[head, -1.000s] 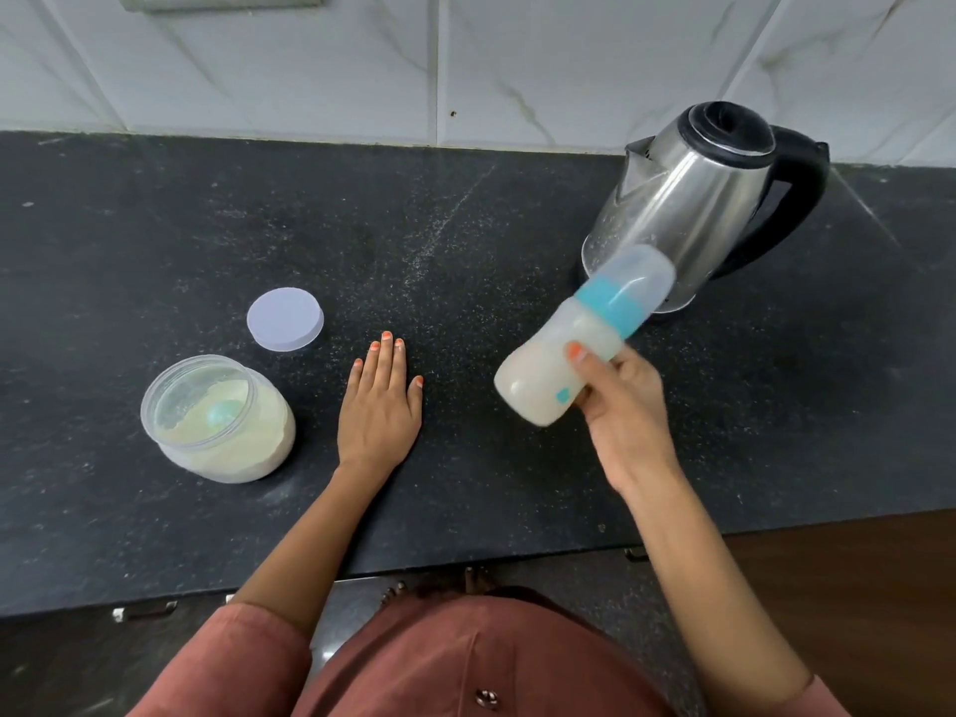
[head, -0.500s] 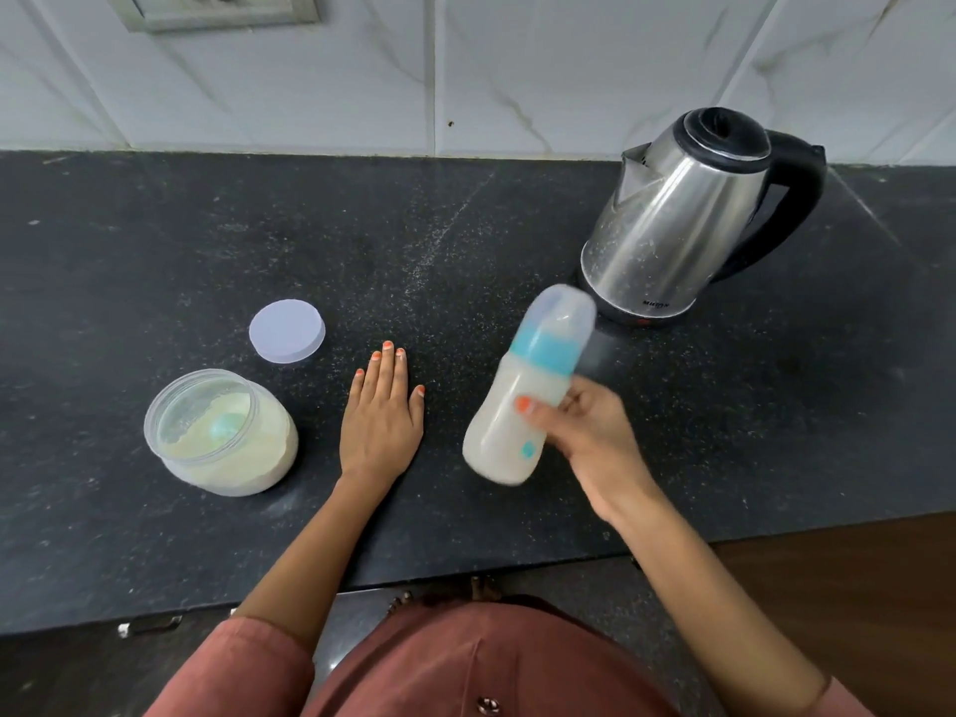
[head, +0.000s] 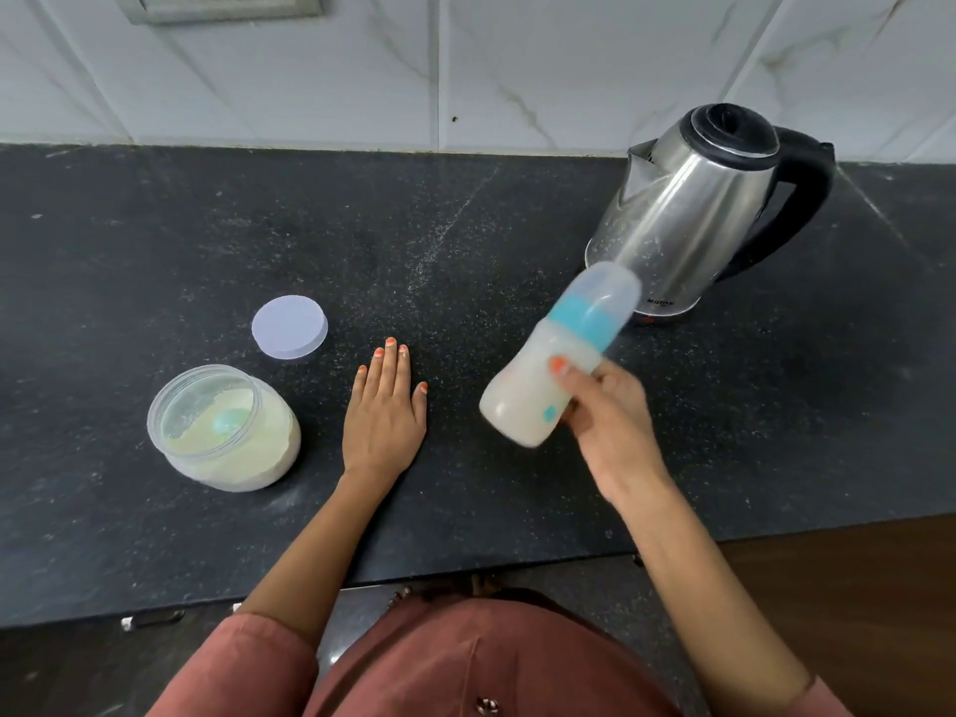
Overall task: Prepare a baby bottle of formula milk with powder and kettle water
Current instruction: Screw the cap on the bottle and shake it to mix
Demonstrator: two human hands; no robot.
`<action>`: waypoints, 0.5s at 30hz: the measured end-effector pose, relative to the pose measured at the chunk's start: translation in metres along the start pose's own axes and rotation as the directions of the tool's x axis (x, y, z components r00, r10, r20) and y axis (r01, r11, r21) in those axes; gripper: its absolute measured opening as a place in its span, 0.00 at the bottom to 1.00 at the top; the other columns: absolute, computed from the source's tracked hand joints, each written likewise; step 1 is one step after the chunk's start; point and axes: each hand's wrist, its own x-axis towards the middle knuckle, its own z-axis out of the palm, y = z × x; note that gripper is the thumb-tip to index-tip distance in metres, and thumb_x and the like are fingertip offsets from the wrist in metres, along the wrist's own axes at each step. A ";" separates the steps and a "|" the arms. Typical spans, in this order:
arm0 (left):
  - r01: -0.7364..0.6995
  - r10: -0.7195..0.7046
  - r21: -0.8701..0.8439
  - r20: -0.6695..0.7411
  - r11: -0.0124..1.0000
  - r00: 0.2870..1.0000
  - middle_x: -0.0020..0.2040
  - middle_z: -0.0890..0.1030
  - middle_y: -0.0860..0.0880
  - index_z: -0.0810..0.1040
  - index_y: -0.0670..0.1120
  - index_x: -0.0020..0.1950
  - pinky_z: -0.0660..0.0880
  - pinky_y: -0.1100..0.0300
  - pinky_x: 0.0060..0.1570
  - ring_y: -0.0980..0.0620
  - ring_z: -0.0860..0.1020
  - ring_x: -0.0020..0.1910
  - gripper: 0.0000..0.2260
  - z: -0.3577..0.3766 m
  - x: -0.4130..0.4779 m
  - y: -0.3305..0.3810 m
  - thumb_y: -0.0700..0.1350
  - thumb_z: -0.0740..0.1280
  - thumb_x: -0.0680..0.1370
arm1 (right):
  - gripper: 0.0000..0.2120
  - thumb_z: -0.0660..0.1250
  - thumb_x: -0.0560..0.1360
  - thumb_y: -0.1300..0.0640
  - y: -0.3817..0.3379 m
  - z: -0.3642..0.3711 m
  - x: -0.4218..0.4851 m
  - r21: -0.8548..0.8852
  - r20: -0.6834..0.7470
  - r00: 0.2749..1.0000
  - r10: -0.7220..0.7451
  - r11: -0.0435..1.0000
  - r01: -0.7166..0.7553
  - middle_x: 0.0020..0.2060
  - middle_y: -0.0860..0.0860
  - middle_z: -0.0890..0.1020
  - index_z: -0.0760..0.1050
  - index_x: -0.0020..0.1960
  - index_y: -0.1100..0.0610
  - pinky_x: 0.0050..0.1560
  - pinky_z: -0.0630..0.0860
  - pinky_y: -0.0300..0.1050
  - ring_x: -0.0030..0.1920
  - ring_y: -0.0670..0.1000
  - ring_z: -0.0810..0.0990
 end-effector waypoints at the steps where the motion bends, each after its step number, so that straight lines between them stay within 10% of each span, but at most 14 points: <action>1: 0.001 -0.001 0.002 0.002 1.000 1.000 0.76 0.50 0.45 0.49 0.42 0.75 0.44 0.55 0.72 0.49 0.48 0.75 0.24 0.001 0.000 -0.001 0.50 0.48 0.82 | 0.10 0.67 0.65 0.59 -0.002 0.001 0.005 0.106 -0.068 0.997 -0.024 0.994 0.032 0.41 0.47 0.84 0.77 0.47 0.54 0.46 0.80 0.39 0.44 0.44 0.82; 3: 0.003 -0.003 0.000 0.005 1.000 1.000 0.76 0.50 0.45 0.49 0.41 0.75 0.44 0.55 0.72 0.49 0.48 0.75 0.24 0.001 -0.001 -0.001 0.50 0.48 0.82 | 0.11 0.67 0.66 0.58 0.003 0.003 0.007 0.155 -0.092 0.995 -0.039 0.987 0.053 0.41 0.47 0.84 0.76 0.48 0.55 0.45 0.79 0.38 0.44 0.44 0.82; 7: 0.001 -0.001 -0.004 0.009 1.000 1.000 0.76 0.50 0.45 0.50 0.41 0.75 0.45 0.54 0.73 0.49 0.49 0.75 0.23 0.000 0.000 -0.001 0.49 0.48 0.82 | 0.15 0.72 0.61 0.66 0.018 0.005 -0.014 -0.276 0.139 0.988 0.067 0.961 -0.026 0.37 0.45 0.85 0.78 0.46 0.55 0.44 0.79 0.38 0.41 0.43 0.82; 12: -0.003 0.003 -0.002 -0.001 1.000 1.000 0.76 0.50 0.45 0.50 0.41 0.75 0.44 0.55 0.72 0.49 0.49 0.75 0.23 0.000 0.000 0.000 0.49 0.48 0.82 | 0.18 0.73 0.59 0.60 0.000 -0.006 0.006 0.093 -0.040 0.998 -0.049 0.994 0.052 0.45 0.49 0.83 0.76 0.49 0.54 0.46 0.80 0.39 0.47 0.46 0.81; 15: 0.000 0.000 0.004 0.004 1.000 1.000 0.76 0.50 0.45 0.49 0.41 0.75 0.44 0.55 0.72 0.49 0.48 0.75 0.24 -0.001 -0.001 0.000 0.50 0.47 0.82 | 0.18 0.75 0.59 0.61 0.008 -0.005 0.001 -0.018 0.011 0.999 -0.039 0.999 0.039 0.41 0.48 0.85 0.77 0.47 0.54 0.47 0.80 0.40 0.45 0.45 0.82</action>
